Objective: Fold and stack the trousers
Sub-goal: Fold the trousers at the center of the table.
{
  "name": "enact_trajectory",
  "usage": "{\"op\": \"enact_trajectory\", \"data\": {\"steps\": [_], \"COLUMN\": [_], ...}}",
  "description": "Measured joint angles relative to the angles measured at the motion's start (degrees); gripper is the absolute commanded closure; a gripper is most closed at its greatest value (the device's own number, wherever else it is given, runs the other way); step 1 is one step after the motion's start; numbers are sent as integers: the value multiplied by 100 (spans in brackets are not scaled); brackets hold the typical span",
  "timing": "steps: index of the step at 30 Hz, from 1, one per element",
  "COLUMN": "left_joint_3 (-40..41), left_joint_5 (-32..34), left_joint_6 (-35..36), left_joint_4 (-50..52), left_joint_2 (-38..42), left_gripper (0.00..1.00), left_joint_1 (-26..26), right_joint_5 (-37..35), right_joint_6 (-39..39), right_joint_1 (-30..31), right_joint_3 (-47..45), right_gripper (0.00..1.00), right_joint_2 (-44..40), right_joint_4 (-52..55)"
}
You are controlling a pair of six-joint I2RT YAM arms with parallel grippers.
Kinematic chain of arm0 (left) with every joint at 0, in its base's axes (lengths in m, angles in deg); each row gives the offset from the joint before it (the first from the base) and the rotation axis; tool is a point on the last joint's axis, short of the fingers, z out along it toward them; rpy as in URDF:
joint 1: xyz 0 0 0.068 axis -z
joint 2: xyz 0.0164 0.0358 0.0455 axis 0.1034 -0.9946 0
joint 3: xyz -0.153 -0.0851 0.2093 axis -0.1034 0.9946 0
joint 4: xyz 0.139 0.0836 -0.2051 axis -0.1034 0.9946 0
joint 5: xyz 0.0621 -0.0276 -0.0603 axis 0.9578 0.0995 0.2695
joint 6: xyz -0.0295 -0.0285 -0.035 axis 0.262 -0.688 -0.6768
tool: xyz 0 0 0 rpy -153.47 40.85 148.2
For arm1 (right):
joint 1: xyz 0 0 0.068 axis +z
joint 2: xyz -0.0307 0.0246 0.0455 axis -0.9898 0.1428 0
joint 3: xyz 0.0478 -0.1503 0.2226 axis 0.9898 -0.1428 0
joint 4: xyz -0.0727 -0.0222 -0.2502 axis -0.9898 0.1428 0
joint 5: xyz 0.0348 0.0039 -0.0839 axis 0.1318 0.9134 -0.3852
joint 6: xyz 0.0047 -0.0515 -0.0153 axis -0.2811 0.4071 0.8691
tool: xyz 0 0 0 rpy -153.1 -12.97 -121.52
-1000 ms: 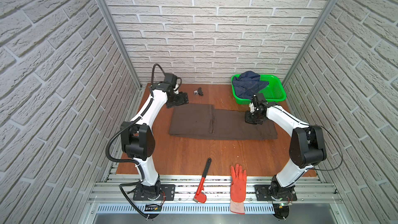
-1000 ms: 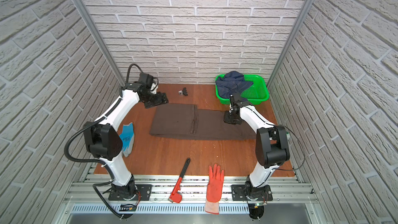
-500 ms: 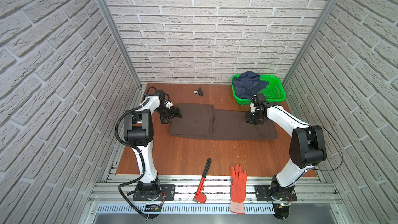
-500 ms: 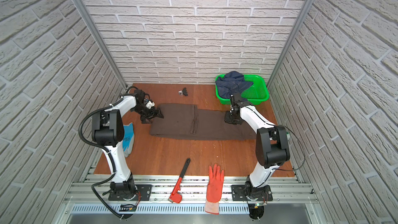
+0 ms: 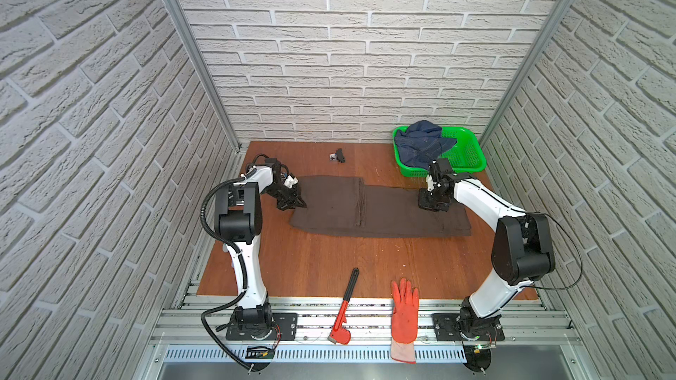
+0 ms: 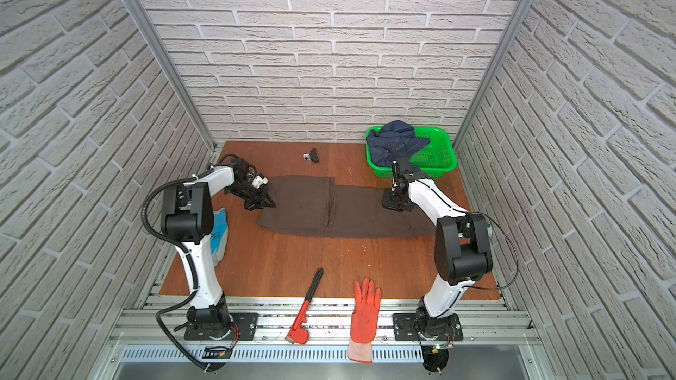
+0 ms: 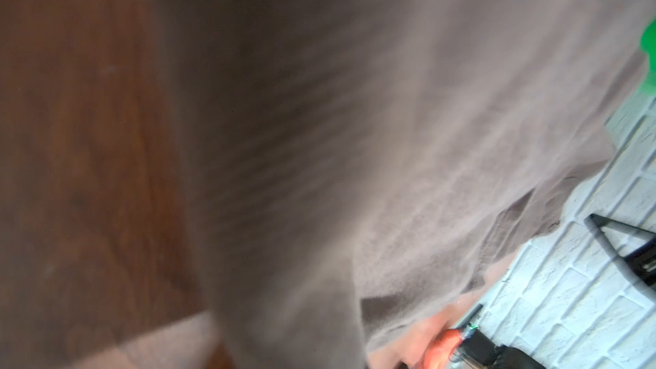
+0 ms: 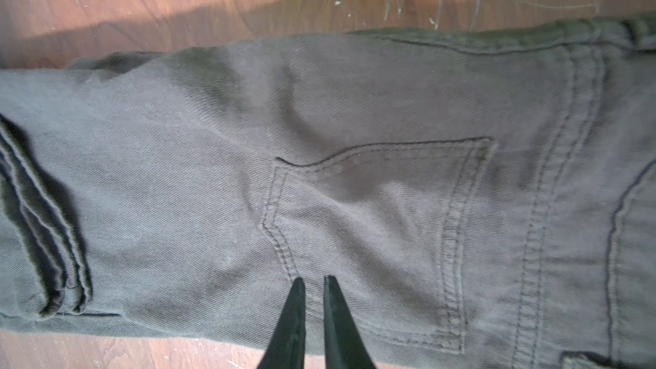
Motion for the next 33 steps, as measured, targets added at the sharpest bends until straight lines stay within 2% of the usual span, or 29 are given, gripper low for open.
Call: {"op": "enact_trajectory", "data": {"steps": [4, 8, 16, 21, 28, 33], "left_joint_3": [101, 105, -341, -638, -920, -1099], "left_joint_5": [221, 815, 2376, 2750, 2675, 2612], "left_joint_6": [31, 116, 402, 472, 505, 487], "left_joint_4": [63, 337, 1016, 1263, 1497, 1676], "left_joint_2": [234, 688, 1322, 1338, 1480, 1722], "left_gripper": [100, 100, 100, 100, 100, 100], "left_joint_1": [-37, -155, -968, -1217, -697, -216], "right_joint_5": [4, 0, -13, 302, 1207, 1506], "right_joint_6": [2, 11, 66, 90, 81, 46], "right_joint_1": [-210, -376, -474, -474, -417, -332], "right_joint_3": [-7, -7, -59, -122, -297, -321], "right_gripper": [79, 75, 71, 66, 60, 59], "right_joint_2": [-37, -162, -199, -20, 586, 907], "right_joint_4": [42, 66, 48, -144, -662, -850]}}
